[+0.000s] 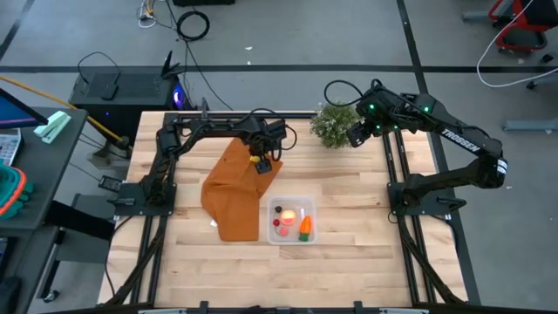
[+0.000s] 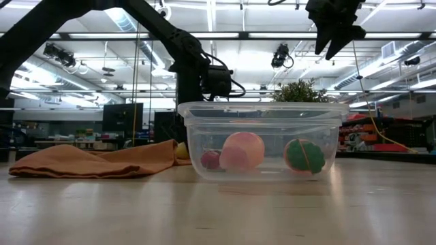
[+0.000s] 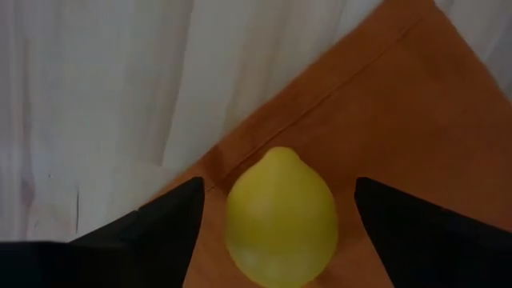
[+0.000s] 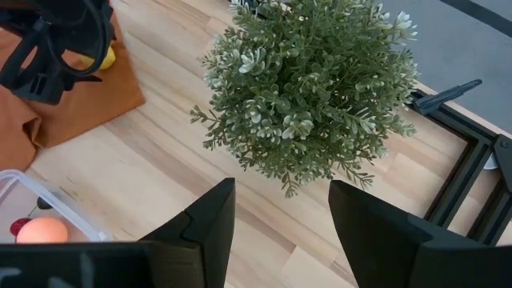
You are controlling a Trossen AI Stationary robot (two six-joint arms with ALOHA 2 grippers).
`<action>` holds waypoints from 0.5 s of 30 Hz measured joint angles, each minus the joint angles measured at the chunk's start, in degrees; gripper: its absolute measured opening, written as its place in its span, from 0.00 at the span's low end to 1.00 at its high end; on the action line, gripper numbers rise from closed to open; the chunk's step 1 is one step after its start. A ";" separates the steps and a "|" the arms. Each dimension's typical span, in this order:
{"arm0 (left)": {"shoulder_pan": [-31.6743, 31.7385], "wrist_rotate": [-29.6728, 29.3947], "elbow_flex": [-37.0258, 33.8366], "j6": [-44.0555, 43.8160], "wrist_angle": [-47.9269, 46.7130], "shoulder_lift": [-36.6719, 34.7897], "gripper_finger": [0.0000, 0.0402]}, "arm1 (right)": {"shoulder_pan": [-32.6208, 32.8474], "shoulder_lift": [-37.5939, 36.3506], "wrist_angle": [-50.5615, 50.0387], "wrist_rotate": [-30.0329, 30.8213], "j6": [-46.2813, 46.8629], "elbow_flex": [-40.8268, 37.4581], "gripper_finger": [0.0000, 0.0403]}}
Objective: Pick and placing Produce into tupperware
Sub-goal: Put the yellow lemon into the transparent bin
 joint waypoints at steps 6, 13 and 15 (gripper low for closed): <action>-0.05 -0.01 0.00 0.01 0.00 -0.02 0.77 | 0.01 0.02 0.00 0.00 0.00 0.01 0.43; -0.04 -0.02 0.00 0.02 0.00 -0.01 0.72 | 0.01 0.00 0.02 0.00 0.72 0.01 0.43; -0.03 -0.03 0.00 0.02 0.00 0.00 0.70 | -0.01 0.00 0.00 0.00 0.72 0.00 0.43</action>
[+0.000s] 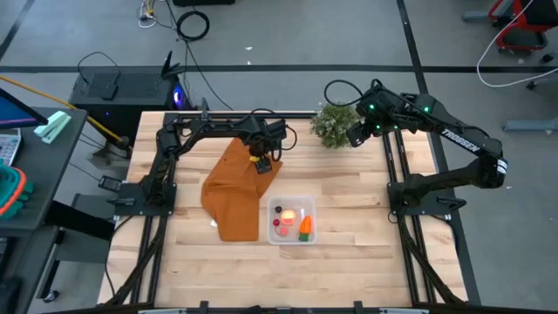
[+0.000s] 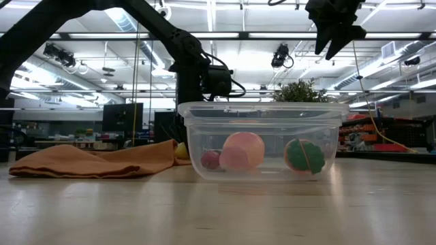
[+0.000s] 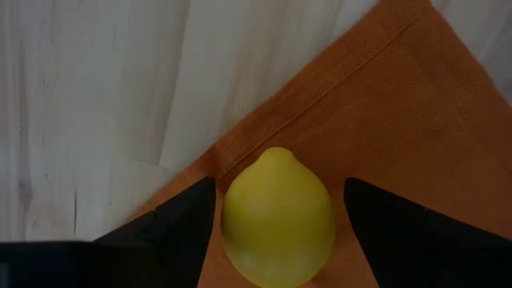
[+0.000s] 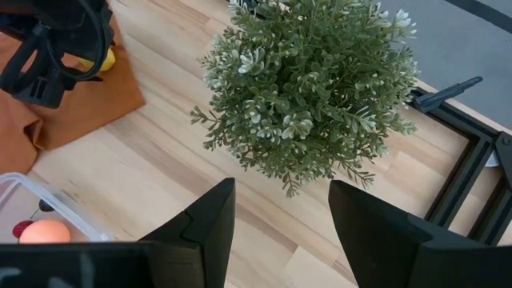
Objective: Pick and placing Produce into tupperware
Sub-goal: Put the yellow lemon into the transparent bin
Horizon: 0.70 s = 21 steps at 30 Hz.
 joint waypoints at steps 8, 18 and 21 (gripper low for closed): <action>0.00 -0.21 0.00 0.00 0.00 -0.01 0.64 | 0.00 0.00 0.00 0.00 0.02 0.01 0.43; 0.01 -1.28 0.00 -0.02 -0.04 0.00 0.55 | 0.00 0.00 0.00 0.02 0.02 0.01 0.43; 0.01 -1.32 0.00 -0.02 -0.07 -0.01 0.55 | 0.02 0.00 0.00 0.02 0.02 -0.01 0.43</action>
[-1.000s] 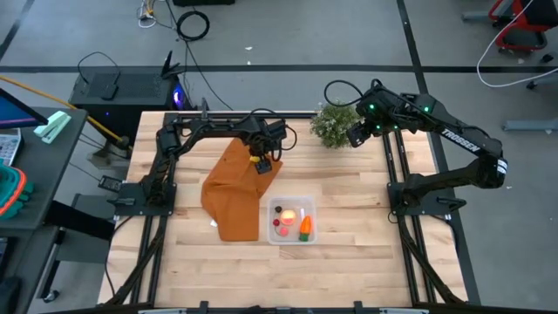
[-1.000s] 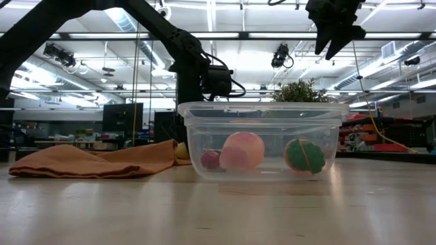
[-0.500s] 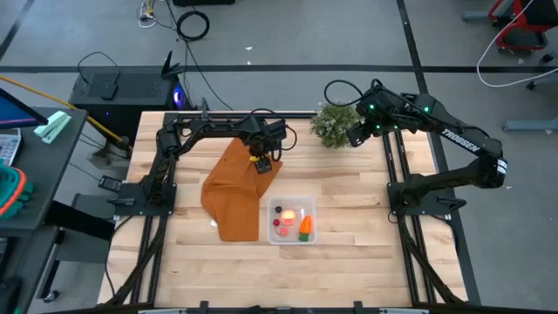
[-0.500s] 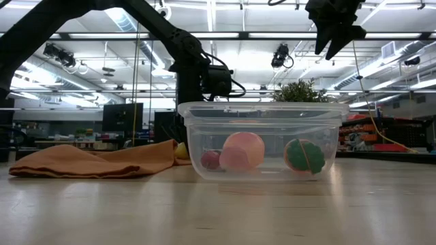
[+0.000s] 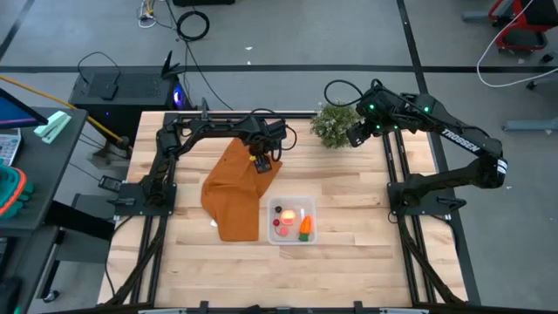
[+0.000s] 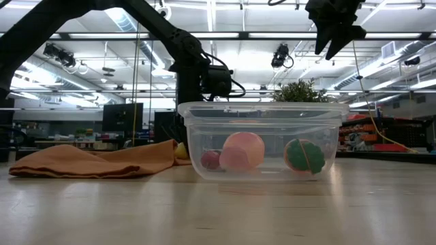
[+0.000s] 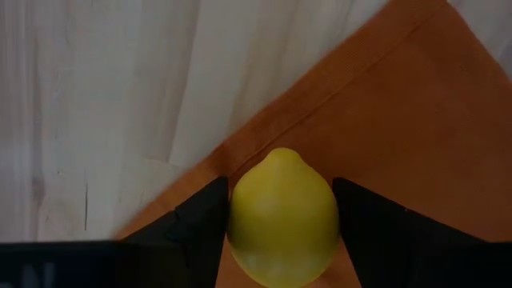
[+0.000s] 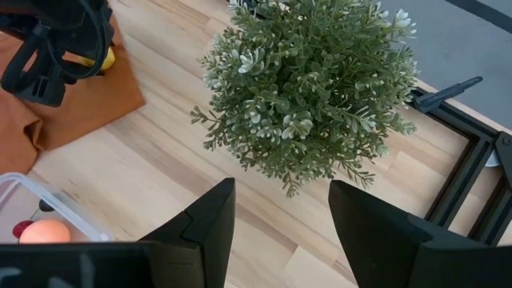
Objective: Pick and placing Produce into tupperware
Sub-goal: Put the yellow lemon into the transparent bin
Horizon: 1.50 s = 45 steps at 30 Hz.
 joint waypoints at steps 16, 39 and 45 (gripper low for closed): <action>-0.11 -1.63 2.89 -3.33 -11.68 -1.17 0.55 | -0.03 0.00 -0.02 0.02 -1.85 0.02 0.43; -16.93 3.65 26.43 -9.83 -30.26 -1.20 0.56 | -12.83 -7.16 -4.13 -0.11 -6.58 0.01 0.43; -22.47 5.36 26.40 -12.66 -30.27 -1.20 0.53 | -16.37 -7.96 -5.24 -0.70 -9.67 0.01 0.43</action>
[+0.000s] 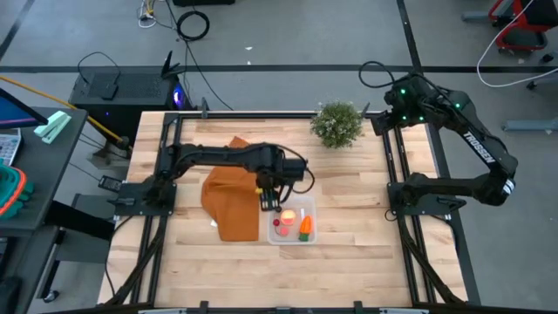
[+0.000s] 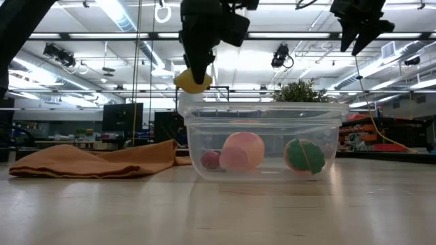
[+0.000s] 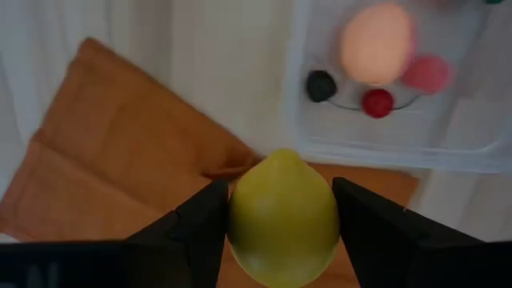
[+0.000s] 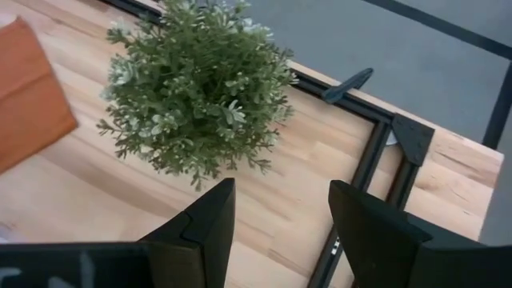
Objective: Pick and placing Produce into tupperware
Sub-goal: Put the yellow lemon into the transparent bin, then return to Home Position
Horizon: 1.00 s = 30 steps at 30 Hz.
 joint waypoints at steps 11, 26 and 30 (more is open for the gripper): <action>-5.16 5.24 0.00 -6.09 7.05 0.01 0.56 | -1.33 0.31 0.04 -0.70 -3.49 0.00 0.43; -2.88 5.93 0.00 -7.95 11.72 0.01 0.49 | -1.33 0.31 0.04 -2.42 -3.38 -0.02 0.43; -2.92 5.96 -0.02 -7.92 12.16 0.01 0.48 | -1.33 0.31 0.06 -2.60 -3.36 0.00 0.43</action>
